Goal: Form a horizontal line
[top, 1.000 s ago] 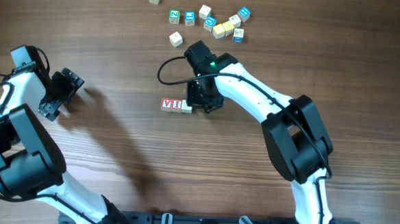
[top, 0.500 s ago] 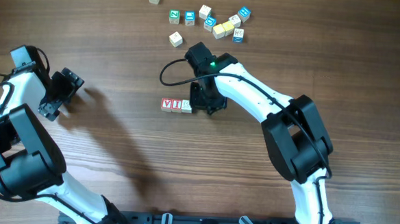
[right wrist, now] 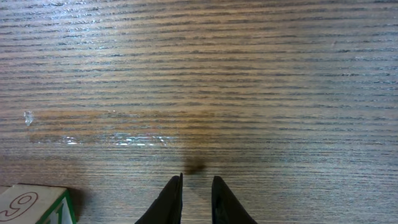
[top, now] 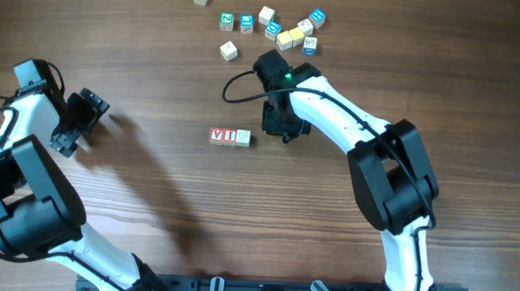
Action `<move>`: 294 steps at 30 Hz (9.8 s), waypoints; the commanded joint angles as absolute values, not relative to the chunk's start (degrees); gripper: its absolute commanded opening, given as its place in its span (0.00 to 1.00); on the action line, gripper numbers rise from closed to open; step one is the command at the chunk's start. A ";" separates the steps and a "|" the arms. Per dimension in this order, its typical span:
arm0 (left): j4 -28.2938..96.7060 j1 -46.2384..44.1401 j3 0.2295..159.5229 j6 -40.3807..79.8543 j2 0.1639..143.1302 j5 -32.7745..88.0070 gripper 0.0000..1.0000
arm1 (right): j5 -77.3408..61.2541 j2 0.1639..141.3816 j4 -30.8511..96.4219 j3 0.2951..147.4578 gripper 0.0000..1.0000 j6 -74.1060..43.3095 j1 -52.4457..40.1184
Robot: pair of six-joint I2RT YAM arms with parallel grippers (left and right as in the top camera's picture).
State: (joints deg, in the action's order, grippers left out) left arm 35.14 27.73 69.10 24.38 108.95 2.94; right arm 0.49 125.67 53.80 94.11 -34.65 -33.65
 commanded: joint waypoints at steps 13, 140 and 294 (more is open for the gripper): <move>34.96 27.88 69.01 24.91 109.62 3.18 1.00 | 1.93 126.34 53.36 94.04 0.19 -34.26 -33.61; 34.96 27.88 69.01 24.91 109.62 3.18 1.00 | -10.66 145.75 25.87 118.91 0.60 -11.86 -23.40; 34.96 27.88 69.01 24.91 109.62 3.18 1.00 | -1.54 138.23 7.92 100.86 0.32 1.04 -26.00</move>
